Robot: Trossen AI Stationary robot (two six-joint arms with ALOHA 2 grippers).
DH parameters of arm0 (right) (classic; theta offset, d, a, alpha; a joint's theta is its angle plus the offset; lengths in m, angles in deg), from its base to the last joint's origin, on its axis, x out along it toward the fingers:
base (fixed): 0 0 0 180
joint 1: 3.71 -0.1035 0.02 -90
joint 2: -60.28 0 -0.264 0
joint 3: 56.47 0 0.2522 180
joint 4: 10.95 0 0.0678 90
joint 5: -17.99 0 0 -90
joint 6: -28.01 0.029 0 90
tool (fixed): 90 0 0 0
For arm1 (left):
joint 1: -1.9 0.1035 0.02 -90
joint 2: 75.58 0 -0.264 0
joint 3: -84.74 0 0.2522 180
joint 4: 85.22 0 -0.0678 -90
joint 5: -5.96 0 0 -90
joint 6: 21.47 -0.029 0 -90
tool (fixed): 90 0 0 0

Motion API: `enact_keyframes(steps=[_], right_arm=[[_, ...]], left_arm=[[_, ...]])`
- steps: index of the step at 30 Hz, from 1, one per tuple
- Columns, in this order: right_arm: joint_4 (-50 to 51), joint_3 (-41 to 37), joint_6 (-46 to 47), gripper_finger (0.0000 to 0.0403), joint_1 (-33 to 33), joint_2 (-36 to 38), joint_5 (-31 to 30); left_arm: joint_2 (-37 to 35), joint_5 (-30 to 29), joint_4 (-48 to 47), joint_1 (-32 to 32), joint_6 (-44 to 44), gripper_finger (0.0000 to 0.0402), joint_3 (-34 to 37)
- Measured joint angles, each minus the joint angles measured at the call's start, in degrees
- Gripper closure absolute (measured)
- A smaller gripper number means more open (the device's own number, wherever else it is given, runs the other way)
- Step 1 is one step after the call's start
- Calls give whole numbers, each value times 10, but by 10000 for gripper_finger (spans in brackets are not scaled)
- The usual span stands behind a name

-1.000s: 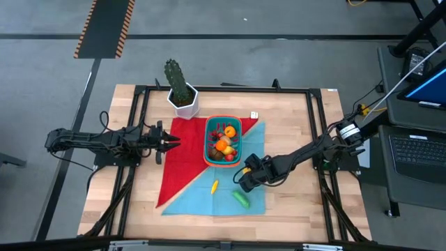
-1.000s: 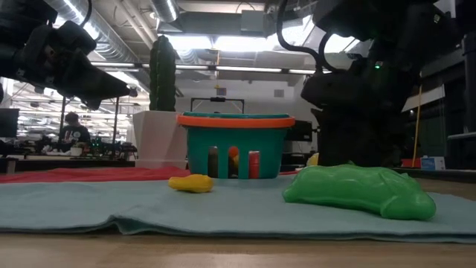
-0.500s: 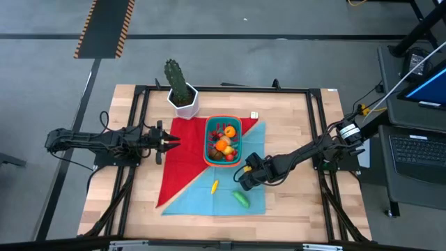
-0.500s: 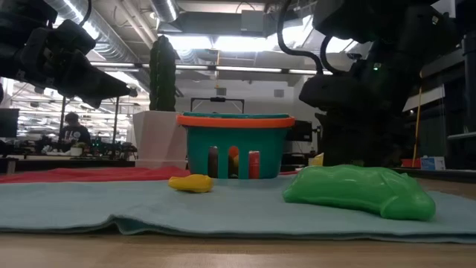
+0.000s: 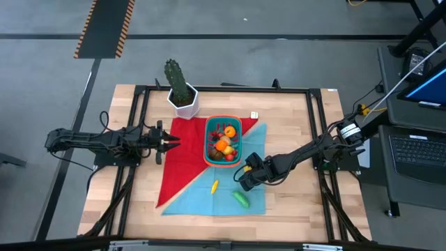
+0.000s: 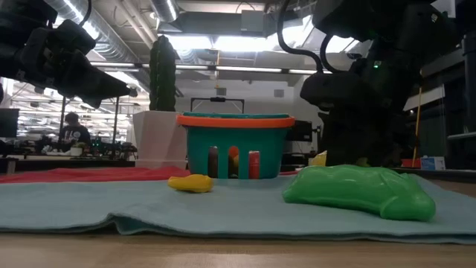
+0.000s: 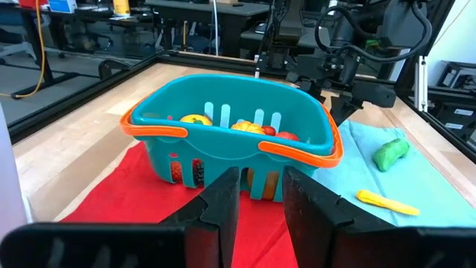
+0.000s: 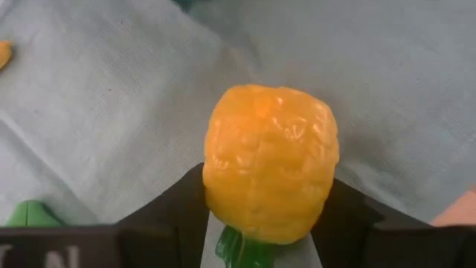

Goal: Pick and placing Produce into tupperware
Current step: Put the pineapple into the basket

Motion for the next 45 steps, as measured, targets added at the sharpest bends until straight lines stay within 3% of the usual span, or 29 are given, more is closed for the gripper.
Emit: enact_keyframes(steps=[12, 29, 39, 45], right_arm=[[28, -2, 0, 216, 3, 42, 11], [86, 0, -66, 216, 4, 95, -52], [127, -3, -141, 216, -6, 241, -154], [120, -49, -161, 216, -27, 328, -219]], left_arm=[[0, 0, 0, 0, 0, 305, 0], [0, 0, 0, 0, 0, 305, 0], [0, 0, 0, 0, 1, 305, 0], [0, 0, 0, 0, 3, 305, 0]])
